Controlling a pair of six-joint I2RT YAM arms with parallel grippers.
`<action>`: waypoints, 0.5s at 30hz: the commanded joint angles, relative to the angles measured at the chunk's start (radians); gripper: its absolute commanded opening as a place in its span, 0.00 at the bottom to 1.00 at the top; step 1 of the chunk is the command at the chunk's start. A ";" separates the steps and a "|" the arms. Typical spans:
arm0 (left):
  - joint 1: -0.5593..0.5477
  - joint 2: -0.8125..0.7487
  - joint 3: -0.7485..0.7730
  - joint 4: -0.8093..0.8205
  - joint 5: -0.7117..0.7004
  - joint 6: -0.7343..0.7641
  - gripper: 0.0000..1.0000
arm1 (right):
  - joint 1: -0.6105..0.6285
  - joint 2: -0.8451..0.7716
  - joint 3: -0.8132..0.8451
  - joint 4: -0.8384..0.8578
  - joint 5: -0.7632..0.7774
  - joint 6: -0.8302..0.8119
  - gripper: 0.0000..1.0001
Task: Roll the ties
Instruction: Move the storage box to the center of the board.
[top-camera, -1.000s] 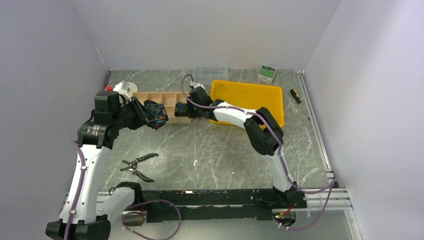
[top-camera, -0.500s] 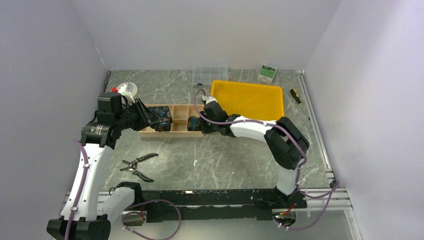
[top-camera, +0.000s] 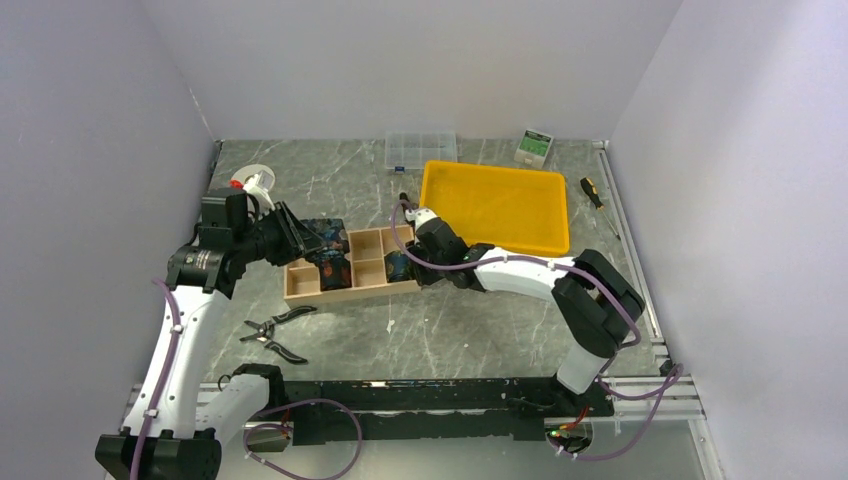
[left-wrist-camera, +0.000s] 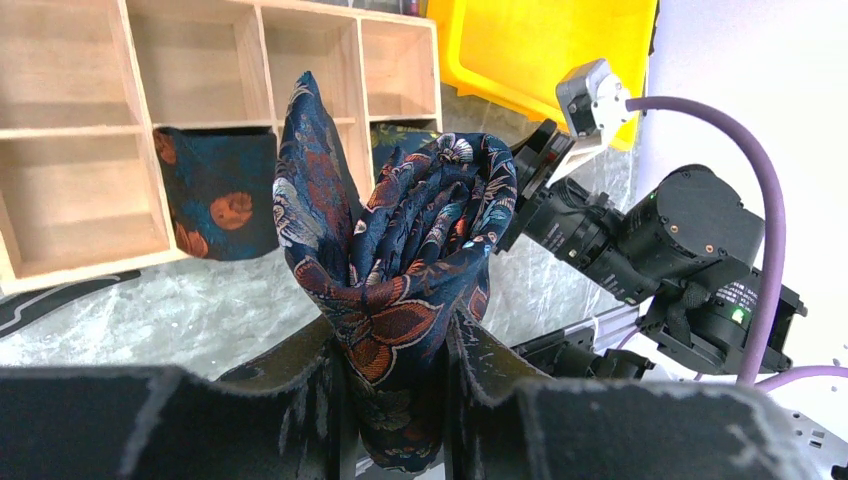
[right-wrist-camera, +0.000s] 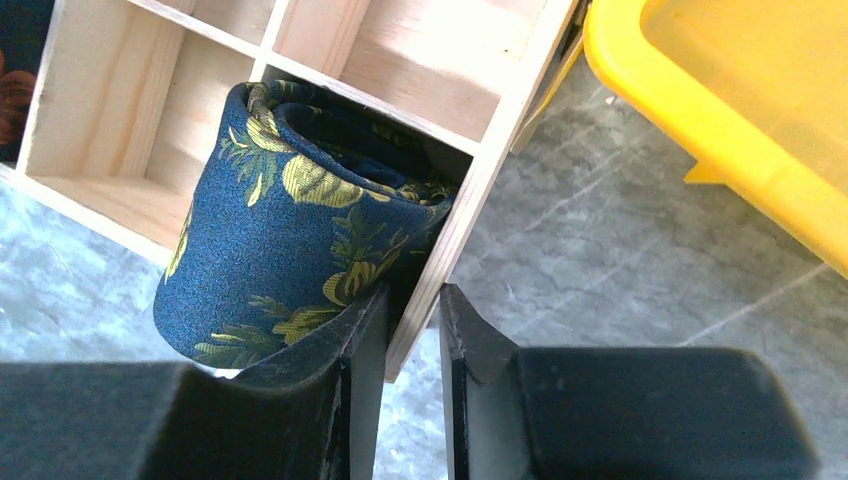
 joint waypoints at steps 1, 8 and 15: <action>0.005 -0.003 0.001 0.060 0.047 0.016 0.03 | 0.035 -0.006 -0.057 -0.234 0.050 -0.079 0.27; 0.005 0.010 -0.028 0.102 0.080 0.000 0.03 | 0.064 -0.057 -0.105 -0.211 0.121 -0.005 0.29; 0.005 0.037 -0.050 0.152 0.117 -0.023 0.03 | 0.063 -0.102 -0.039 -0.243 0.169 0.024 0.40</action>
